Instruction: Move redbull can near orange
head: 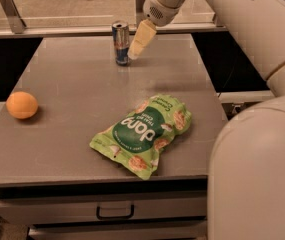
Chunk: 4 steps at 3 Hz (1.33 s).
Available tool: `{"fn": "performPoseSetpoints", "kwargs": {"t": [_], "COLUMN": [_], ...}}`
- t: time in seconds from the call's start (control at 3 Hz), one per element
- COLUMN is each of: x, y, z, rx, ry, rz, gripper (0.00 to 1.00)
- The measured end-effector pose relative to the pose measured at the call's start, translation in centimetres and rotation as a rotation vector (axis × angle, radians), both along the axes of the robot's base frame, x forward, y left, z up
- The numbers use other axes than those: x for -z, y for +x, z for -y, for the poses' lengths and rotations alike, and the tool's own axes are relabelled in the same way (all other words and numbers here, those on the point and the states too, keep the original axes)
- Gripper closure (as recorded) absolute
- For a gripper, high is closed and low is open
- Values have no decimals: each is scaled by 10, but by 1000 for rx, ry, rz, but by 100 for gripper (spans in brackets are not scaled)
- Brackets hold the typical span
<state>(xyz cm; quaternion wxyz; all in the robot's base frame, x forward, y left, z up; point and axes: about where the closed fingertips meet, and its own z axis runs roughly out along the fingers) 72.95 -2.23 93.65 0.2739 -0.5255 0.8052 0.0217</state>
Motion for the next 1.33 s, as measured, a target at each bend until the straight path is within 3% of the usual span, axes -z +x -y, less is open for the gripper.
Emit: {"fn": "performPoseSetpoints", "kwargs": {"t": [0.67,1.0,1.33], "x": [10,14,16], "y": [38,46,47], "z": [-58,-75,-79], "rx": [-4,-8,-2], "ry": [87,126,138], "rz": [-30,-58,-79], "gripper": [0,1,22]}}
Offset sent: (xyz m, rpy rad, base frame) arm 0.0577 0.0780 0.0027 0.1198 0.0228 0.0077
